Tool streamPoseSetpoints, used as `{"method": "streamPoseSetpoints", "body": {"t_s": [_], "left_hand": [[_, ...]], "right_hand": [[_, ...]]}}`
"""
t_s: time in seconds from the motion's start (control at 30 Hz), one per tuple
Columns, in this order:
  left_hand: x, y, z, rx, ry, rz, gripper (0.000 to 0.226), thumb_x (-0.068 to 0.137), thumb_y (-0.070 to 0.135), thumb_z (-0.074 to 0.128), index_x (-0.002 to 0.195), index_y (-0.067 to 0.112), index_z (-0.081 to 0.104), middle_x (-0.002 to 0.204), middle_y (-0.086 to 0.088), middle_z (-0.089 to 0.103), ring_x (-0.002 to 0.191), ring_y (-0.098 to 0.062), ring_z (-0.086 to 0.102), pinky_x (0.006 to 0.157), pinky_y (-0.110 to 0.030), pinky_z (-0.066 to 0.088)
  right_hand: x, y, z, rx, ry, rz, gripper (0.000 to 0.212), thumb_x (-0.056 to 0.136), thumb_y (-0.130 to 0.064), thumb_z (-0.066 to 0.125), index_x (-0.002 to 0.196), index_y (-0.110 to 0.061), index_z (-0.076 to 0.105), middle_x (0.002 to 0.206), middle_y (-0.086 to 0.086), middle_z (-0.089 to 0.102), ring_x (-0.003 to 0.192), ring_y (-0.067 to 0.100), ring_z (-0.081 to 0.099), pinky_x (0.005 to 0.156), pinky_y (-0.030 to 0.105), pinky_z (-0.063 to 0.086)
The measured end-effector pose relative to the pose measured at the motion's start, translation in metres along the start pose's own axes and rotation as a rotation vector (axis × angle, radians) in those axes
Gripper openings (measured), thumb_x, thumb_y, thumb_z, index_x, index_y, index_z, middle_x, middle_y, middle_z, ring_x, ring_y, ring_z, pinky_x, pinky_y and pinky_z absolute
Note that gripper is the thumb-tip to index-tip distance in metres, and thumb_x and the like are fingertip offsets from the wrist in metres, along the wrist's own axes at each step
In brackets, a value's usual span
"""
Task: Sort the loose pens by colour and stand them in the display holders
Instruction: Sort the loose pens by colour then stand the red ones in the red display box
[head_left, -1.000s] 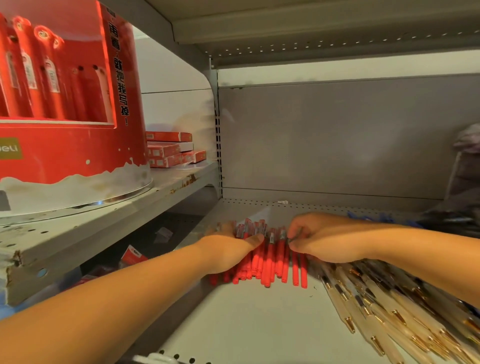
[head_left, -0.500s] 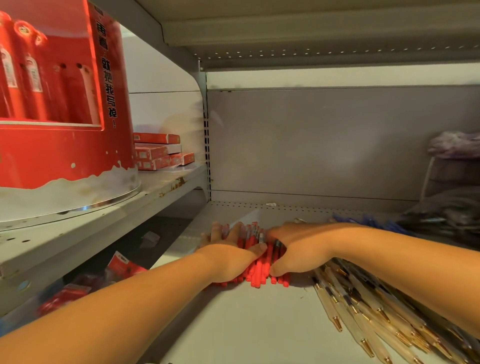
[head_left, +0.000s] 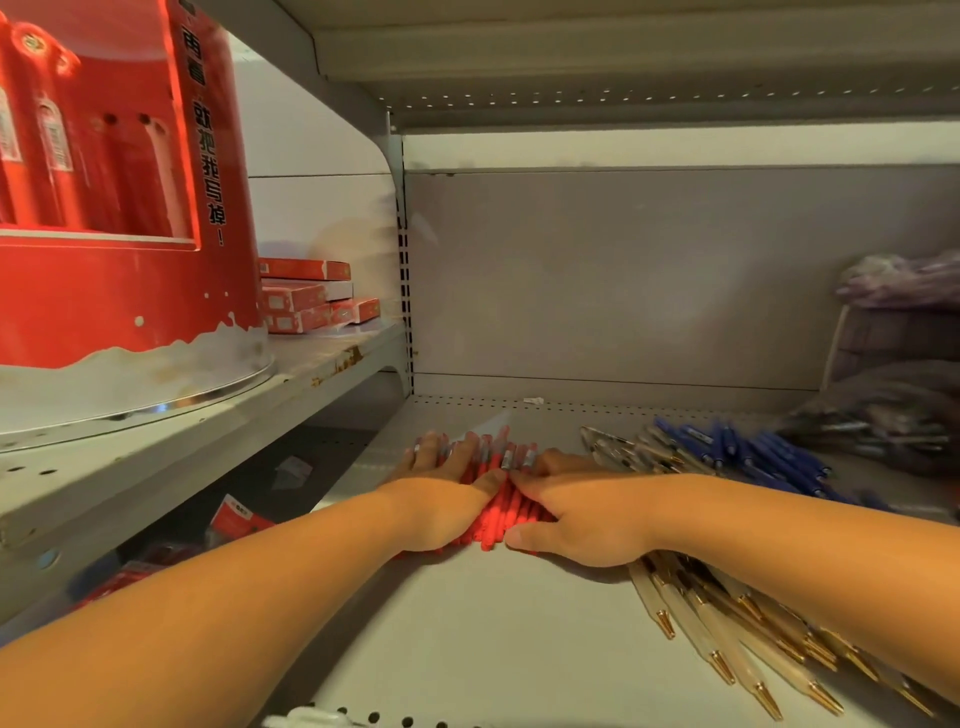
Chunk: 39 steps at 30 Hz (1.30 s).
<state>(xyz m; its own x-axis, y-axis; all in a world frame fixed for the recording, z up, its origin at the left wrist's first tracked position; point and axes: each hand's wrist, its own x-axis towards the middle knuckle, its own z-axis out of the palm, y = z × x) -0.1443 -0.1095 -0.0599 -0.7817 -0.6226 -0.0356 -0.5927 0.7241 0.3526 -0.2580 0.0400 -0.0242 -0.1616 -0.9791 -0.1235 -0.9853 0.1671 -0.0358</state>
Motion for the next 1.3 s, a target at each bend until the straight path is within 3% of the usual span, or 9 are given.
{"method": "streamPoseSetpoints", "body": {"t_s": [0.17,0.27,0.4,0.53,0.63,0.77,0.93,1.13,1.3], "left_hand": [[-0.002,-0.003,0.001,0.026,0.013,0.014,0.084,0.084,0.084,0.021,0.153,0.045,-0.005,0.165,0.002,-0.014,0.150,-0.031,-0.015,0.119,-0.050,-0.006],[-0.005,-0.003,0.000,0.026,0.012,0.034,0.088,0.080,0.088,0.024,0.153,0.047,-0.005,0.165,0.000,-0.014,0.150,-0.033,-0.015,0.119,-0.050,-0.004],[-0.012,-0.001,-0.003,0.042,0.022,0.128,0.092,0.074,0.092,0.030,0.150,0.053,-0.005,0.165,0.000,-0.012,0.149,-0.034,-0.016,0.118,-0.053,-0.002],[-0.020,-0.001,-0.002,0.109,-0.025,0.247,0.104,0.052,0.103,0.036,0.136,0.070,-0.016,0.164,0.003,-0.017,0.146,-0.035,-0.025,0.115,-0.060,-0.007],[-0.022,-0.004,0.001,0.165,-0.044,0.287,0.112,0.044,0.105,0.038,0.132,0.071,-0.021,0.163,0.006,-0.019,0.145,-0.032,-0.030,0.117,-0.065,-0.003],[-0.019,-0.005,0.002,0.227,-0.025,0.306,0.110,0.054,0.102,0.036,0.141,0.061,-0.017,0.164,0.009,-0.013,0.149,-0.029,-0.020,0.118,-0.063,0.004],[-0.017,-0.003,0.001,0.273,-0.027,0.302,0.104,0.065,0.097,0.033,0.149,0.051,-0.008,0.165,0.009,-0.005,0.151,-0.030,-0.008,0.119,-0.061,0.008],[-0.018,-0.001,0.000,0.290,-0.045,0.269,0.105,0.064,0.098,0.032,0.150,0.051,-0.006,0.165,0.009,-0.007,0.151,-0.031,-0.007,0.118,-0.061,0.008],[-0.017,0.000,-0.001,0.304,-0.028,0.272,0.105,0.064,0.098,0.032,0.150,0.050,-0.004,0.165,0.009,-0.004,0.151,-0.033,0.000,0.118,-0.060,0.014]], "right_hand": [[0.002,0.003,0.001,0.081,0.044,-0.014,0.062,0.092,-0.067,0.041,0.140,-0.027,0.039,0.113,-0.006,0.050,0.095,0.011,0.049,0.074,0.023,0.037],[0.002,0.016,-0.005,0.101,0.082,0.030,0.060,0.089,-0.071,0.040,0.139,-0.038,0.039,0.122,-0.007,0.048,0.105,0.012,0.049,0.086,0.027,0.041],[0.014,0.044,-0.021,0.202,0.133,0.118,0.041,0.099,-0.049,0.045,0.138,-0.036,0.046,0.130,-0.004,0.043,0.122,0.016,0.043,0.098,0.030,0.034],[0.037,0.057,-0.026,0.192,0.054,0.199,0.051,0.101,-0.038,0.046,0.149,-0.031,0.033,0.158,0.000,0.029,0.143,0.022,0.030,0.112,0.039,0.026],[0.053,0.056,-0.021,0.229,-0.020,0.206,0.051,0.101,-0.039,0.045,0.150,-0.030,0.033,0.154,0.002,0.037,0.141,0.024,0.035,0.116,0.048,0.027],[0.061,0.052,-0.017,0.303,-0.010,0.130,0.032,0.100,-0.030,0.052,0.131,-0.025,0.055,0.123,-0.003,0.061,0.115,0.017,0.056,0.103,0.039,0.044],[0.063,0.056,-0.026,0.351,0.014,0.150,0.057,0.094,-0.024,0.060,0.147,-0.023,0.039,0.141,-0.002,0.050,0.121,0.014,0.050,0.096,0.027,0.041],[0.081,0.046,-0.033,0.425,0.077,0.088,0.051,0.099,-0.014,0.042,0.149,-0.023,0.039,0.156,0.002,0.036,0.141,0.020,0.034,0.113,0.037,0.031],[0.089,0.040,-0.025,0.439,0.052,0.026,0.037,0.097,-0.016,0.043,0.128,-0.020,0.063,0.136,0.000,0.057,0.117,0.012,0.051,0.085,0.017,0.036]]}}
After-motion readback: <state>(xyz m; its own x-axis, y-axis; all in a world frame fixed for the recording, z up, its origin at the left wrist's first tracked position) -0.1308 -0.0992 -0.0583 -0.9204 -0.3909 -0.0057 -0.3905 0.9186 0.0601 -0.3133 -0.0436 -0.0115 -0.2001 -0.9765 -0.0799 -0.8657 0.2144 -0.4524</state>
